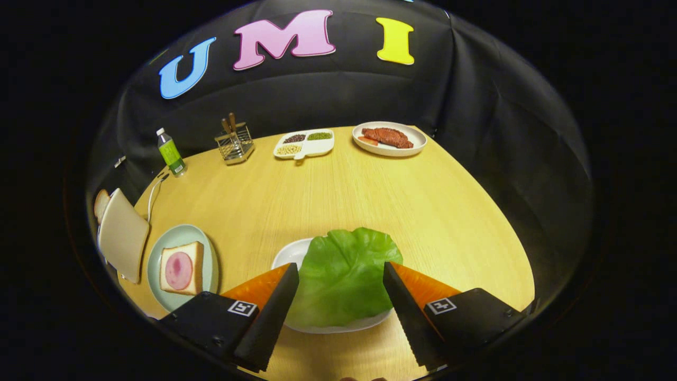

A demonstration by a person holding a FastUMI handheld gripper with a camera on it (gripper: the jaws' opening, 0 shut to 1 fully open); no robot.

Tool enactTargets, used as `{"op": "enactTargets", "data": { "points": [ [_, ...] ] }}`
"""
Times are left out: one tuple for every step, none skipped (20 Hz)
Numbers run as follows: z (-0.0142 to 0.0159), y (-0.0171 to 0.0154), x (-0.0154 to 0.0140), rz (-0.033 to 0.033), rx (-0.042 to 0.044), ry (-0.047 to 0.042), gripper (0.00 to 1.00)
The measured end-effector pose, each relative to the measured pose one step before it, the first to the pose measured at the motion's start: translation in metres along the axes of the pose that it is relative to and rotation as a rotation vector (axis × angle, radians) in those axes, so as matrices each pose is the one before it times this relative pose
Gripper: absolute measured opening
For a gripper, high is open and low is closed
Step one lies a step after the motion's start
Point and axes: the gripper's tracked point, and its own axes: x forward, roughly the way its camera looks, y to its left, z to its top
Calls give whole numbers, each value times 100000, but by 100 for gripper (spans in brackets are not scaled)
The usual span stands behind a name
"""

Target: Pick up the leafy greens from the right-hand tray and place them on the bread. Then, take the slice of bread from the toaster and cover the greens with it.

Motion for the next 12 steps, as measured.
{"op": "enactTargets", "data": {
  "points": [
    [-800, 10, 583, -70, 54, 2096, 100],
    [-510, -54, 487, -358, -69, 1568, 100],
    [-433, -149, 371, -88, -406, 1543, 100],
    [-246, 90, 315, -192, -769, 1012, 99],
    [244, 111, 2, -374, -815, -1181, 98],
    [-241, 72, 116, 107, -1824, 498, 98],
    [114, 13, -81, 582, -1397, -1103, 98],
    [-251, -16, 25, -18, -350, 587, 98],
    [203, 304, 55, 1803, 686, -128, 97],
    [-95, 120, -94, -138, 395, 294, 95],
    [-64, 108, 26, -8, -94, 528, 86],
    [74, 189, 82, 784, -374, -338, 85]
  ]
}}
